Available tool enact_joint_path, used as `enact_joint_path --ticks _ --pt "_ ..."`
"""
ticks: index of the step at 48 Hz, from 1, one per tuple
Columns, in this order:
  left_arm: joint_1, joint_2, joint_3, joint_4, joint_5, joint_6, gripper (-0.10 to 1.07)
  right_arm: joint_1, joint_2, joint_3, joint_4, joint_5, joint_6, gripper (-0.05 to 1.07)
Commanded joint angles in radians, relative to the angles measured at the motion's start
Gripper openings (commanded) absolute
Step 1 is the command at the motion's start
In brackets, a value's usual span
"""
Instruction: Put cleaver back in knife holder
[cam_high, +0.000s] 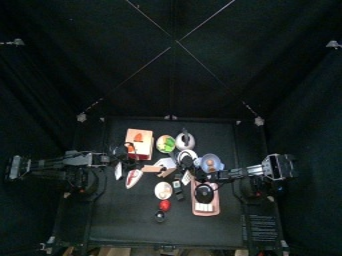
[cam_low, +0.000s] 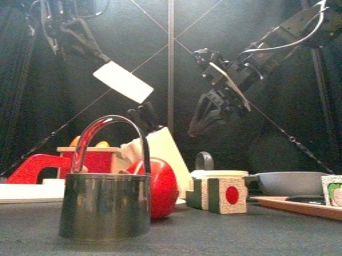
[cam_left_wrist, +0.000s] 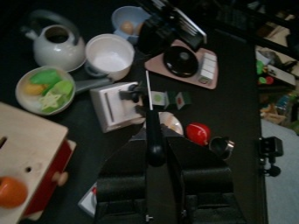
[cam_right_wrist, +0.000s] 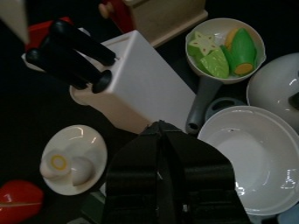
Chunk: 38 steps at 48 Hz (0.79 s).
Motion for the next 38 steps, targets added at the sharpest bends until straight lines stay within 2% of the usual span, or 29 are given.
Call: enact_joint_path --ticks 1,13,30,38 --pt "0.021 0.002 -0.005 0.009 0.003 0.0 0.38 -0.017 -0.003 -0.034 -0.005 0.003 -0.002 0.37" --pt "0.04 -0.005 0.029 0.008 -0.023 0.003 0.38 -0.035 0.032 -0.061 -0.005 -0.002 -0.009 0.37" --pt "0.023 -0.083 0.012 -0.012 -0.037 0.003 0.38 -0.043 0.035 -0.064 -0.006 -0.003 -0.009 0.37" --pt "0.031 -0.075 0.006 0.0 -0.035 0.0 0.38 -0.044 0.037 -0.066 -0.006 -0.005 -0.011 0.37"
